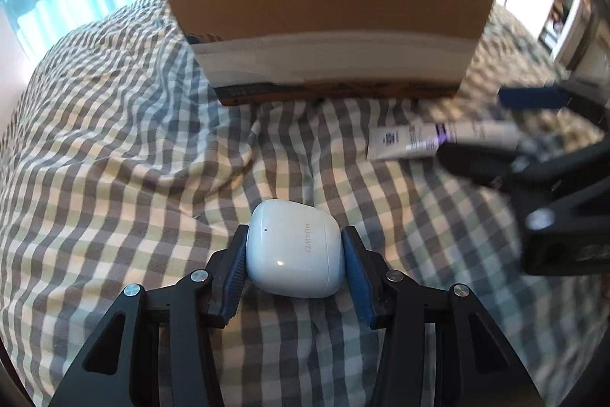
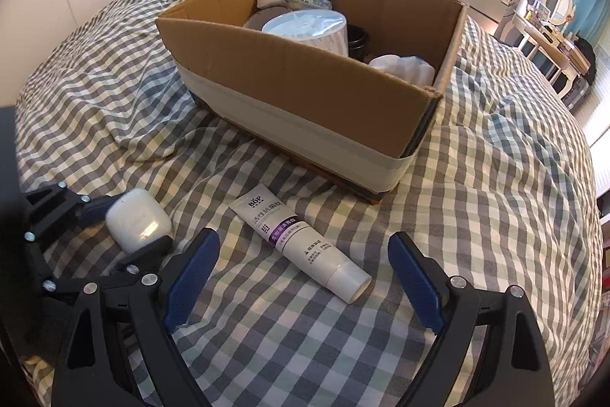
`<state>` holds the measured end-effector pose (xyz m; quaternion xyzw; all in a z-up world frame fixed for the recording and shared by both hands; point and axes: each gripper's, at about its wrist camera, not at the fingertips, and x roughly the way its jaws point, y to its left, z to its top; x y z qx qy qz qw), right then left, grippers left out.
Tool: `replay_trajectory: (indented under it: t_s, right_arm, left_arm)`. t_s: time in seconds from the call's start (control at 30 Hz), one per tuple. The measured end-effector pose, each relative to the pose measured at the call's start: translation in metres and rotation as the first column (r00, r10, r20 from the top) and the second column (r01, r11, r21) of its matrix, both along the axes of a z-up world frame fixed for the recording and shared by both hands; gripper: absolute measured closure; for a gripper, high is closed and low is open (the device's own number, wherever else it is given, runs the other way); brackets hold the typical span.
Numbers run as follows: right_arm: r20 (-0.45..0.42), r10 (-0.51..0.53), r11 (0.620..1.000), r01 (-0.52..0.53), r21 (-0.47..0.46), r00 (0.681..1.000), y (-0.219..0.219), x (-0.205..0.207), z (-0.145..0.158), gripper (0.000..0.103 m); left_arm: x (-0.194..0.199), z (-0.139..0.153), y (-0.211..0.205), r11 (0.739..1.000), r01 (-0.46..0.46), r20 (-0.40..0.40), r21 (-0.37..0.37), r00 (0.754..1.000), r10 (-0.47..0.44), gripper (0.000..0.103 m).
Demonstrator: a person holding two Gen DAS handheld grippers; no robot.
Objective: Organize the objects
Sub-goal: 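Grasp the white earbud case with the left tool while the right tool grasps the toothpaste tube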
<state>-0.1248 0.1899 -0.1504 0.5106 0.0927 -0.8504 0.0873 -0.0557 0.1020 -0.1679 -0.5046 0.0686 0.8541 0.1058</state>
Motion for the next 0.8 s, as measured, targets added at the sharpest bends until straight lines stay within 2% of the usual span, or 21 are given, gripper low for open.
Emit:
replay_trajectory:
  t_s: [0.13, 0.23, 0.3, 0.37, 0.43, 0.53, 0.6, 0.67, 0.8]
  right_arm:
    - [0.047, -0.001, 1.000, 0.001, -0.005, 0.999, 0.000, -0.012, -0.009, 0.013]
    - [0.073, 0.019, 1.000, -0.021, 0.023, 0.997, -0.008, -0.020, -0.018, 0.015]
    - [0.111, 0.046, 0.996, -0.054, 0.071, 0.993, -0.016, -0.026, -0.030, 0.030]
    - [0.145, 0.057, 0.990, -0.074, 0.117, 0.988, -0.022, -0.027, -0.040, 0.039]
    - [0.141, 0.065, 0.985, -0.086, 0.152, 0.988, -0.027, -0.025, -0.043, 0.047]
    - [0.122, 0.083, 0.982, -0.102, 0.156, 0.989, -0.029, -0.019, -0.038, 0.059]
    - [0.100, 0.092, 0.979, -0.109, 0.174, 0.991, -0.032, -0.013, -0.033, 0.073]
    - [0.081, 0.117, 0.975, -0.130, 0.181, 0.990, -0.037, -0.005, -0.027, 0.079]
    - [0.043, 0.132, 0.969, -0.138, 0.204, 0.990, -0.047, 0.012, -0.013, 0.079]
  left_arm:
    - [0.001, 0.015, -0.012, 0.999, -0.038, -0.011, 0.035, 0.999, 0.038, 0.055]
    - [0.001, 0.023, -0.017, 0.997, -0.059, -0.021, 0.042, 0.998, 0.060, 0.055]
    - [-0.003, 0.023, -0.023, 0.997, -0.064, -0.022, 0.041, 0.998, 0.065, 0.055]
    - [0.007, 0.023, -0.023, 0.997, -0.058, -0.018, 0.046, 0.998, 0.059, 0.055]
    - [0.003, 0.024, -0.029, 0.997, -0.057, -0.019, 0.050, 0.998, 0.058, 0.055]
    - [-0.004, 0.026, -0.035, 0.997, -0.054, -0.025, 0.057, 0.998, 0.056, 0.055]
    - [-0.006, 0.026, -0.040, 0.996, -0.061, -0.031, 0.067, 0.998, 0.063, 0.055]
    - [-0.005, 0.026, -0.042, 0.995, -0.060, -0.030, 0.077, 0.998, 0.062, 0.055]
    - [-0.003, 0.028, -0.047, 0.994, -0.063, -0.027, 0.089, 0.997, 0.066, 0.055]
